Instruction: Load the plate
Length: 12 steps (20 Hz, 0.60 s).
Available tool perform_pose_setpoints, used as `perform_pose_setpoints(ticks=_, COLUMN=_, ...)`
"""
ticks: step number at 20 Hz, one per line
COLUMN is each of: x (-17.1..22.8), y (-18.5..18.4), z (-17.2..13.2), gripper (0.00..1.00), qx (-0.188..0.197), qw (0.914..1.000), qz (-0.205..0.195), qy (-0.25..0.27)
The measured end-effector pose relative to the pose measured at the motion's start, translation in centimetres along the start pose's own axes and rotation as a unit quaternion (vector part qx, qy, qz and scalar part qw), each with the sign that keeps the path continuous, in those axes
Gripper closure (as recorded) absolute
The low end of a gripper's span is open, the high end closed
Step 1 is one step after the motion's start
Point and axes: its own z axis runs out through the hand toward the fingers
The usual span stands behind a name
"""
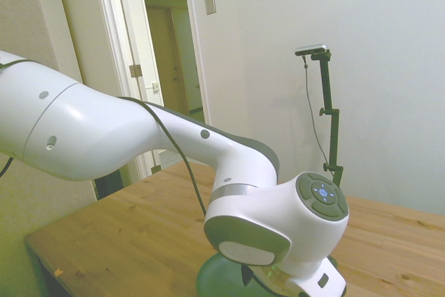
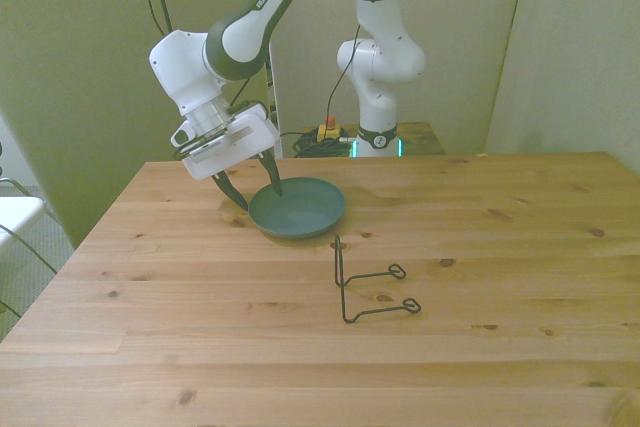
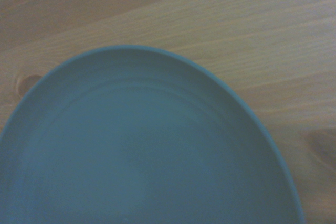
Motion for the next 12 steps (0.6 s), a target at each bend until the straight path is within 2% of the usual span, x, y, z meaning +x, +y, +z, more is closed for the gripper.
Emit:
perform_pose_setpoints(ticks=1, x=-0.05, y=-0.40, z=0.23, gripper=0.00, qx=0.001, qw=1.0000, qz=0.000, qy=0.000)
perform_pose_setpoints(ticks=2, x=-0.10, y=-0.66, z=0.35, gripper=1.00, qx=0.001, qw=1.0000, qz=-0.001, qy=0.000)
perform_pose_setpoints(ticks=12, x=0.45, y=-0.99, z=0.60, gripper=1.00, qx=-0.024, qw=0.9997, qz=0.009, qy=0.002)
